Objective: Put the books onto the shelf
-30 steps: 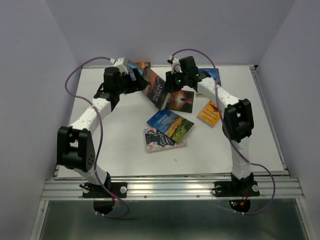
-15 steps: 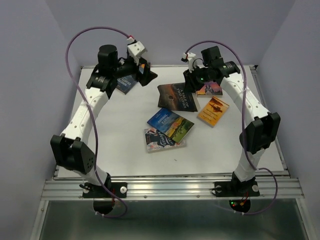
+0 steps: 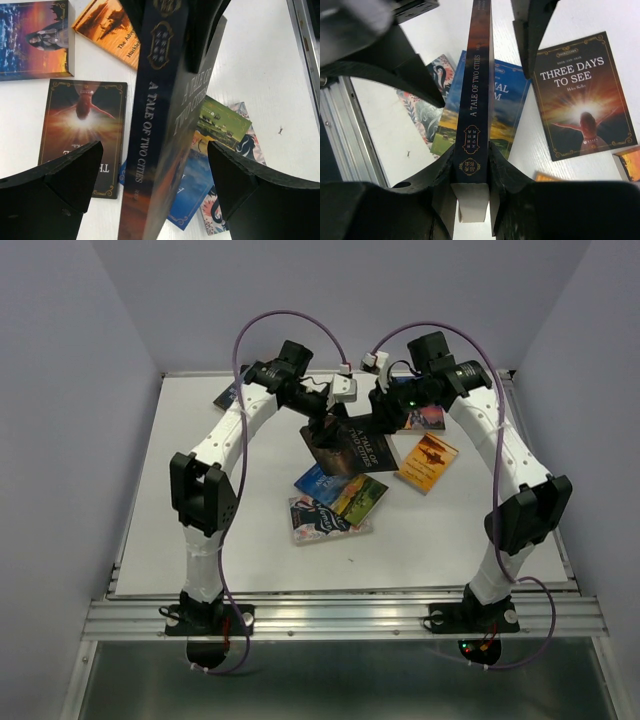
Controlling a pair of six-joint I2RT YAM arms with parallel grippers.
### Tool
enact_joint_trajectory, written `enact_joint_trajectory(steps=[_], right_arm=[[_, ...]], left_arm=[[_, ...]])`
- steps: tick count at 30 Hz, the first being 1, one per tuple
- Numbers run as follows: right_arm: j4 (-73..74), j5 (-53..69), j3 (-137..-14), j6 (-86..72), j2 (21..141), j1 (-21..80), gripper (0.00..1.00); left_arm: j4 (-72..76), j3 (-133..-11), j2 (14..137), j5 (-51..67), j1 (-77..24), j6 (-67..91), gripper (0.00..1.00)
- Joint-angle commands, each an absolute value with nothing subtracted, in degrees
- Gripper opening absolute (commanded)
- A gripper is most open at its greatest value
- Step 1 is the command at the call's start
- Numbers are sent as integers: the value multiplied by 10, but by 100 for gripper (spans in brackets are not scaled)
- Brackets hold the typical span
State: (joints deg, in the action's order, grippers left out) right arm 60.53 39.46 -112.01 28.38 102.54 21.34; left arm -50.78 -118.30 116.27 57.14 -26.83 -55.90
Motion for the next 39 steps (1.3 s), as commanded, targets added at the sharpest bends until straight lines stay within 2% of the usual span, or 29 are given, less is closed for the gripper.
enact_joint_trajectory(steps=[1,5,7,9,10,12,13,14,15,16,18,20,21,24,25,26,27,30,31,32,35,39], right_arm=[[599,491,-1159,319,976,214,1],[593,483,-1160,323,969,214,1],[592,484,-1165,319,971,214,1],[589,489,-1173,319,974,214,1],[585,487,-1175,312,975,214,1],[572,477,-1181,303,979,214,2],[564,472,-1181,284,979,214,7],[554,463,-1180,272,979,214,17],[533,440,-1178,259,978,214,32],[522,429,-1175,246,976,214,36],[500,400,-1173,227,969,214,65],[480,384,-1172,208,956,209,84],[471,375,-1172,198,952,204,100],[426,361,-1154,164,923,183,100],[410,360,-1143,152,912,178,100],[375,361,-1116,129,902,171,100],[358,353,-1103,117,881,161,100],[294,338,-1055,56,854,139,100],[278,329,-1043,34,841,117,100],[250,333,-1026,4,837,106,100],[200,385,-996,-81,824,56,100],[83,519,-898,-181,813,48,100]], left_arm=[[-525,-1172,1128,606,-264,-584,99],[-548,-1145,1124,623,-268,-620,99],[-546,-1128,1116,628,-270,-632,94],[-548,-1110,1110,638,-272,-647,45],[-552,-1107,1106,645,-274,-657,0],[-548,-1102,1095,670,-274,-661,0],[-543,-1100,1093,678,-273,-663,0],[-538,-1097,1088,687,-273,-659,0],[-522,-1094,1085,702,-272,-641,0],[-492,-1089,1074,707,-270,-603,0],[-365,-1060,1056,732,-258,-458,0],[-232,-1032,1045,744,-243,-308,0],[-182,-1020,1041,751,-234,-251,0],[161,-930,1027,815,-189,-4,0],[279,-900,1022,795,-178,227,0],[469,-855,1021,786,-173,306,0],[560,-833,1017,775,-170,435,0],[875,-788,1024,747,-152,628,0],[942,-788,1040,724,-147,762,0],[1074,-796,1053,692,-135,833,0],[1190,-824,1094,654,-127,998,0],[1138,-798,1077,615,-127,938,0]])
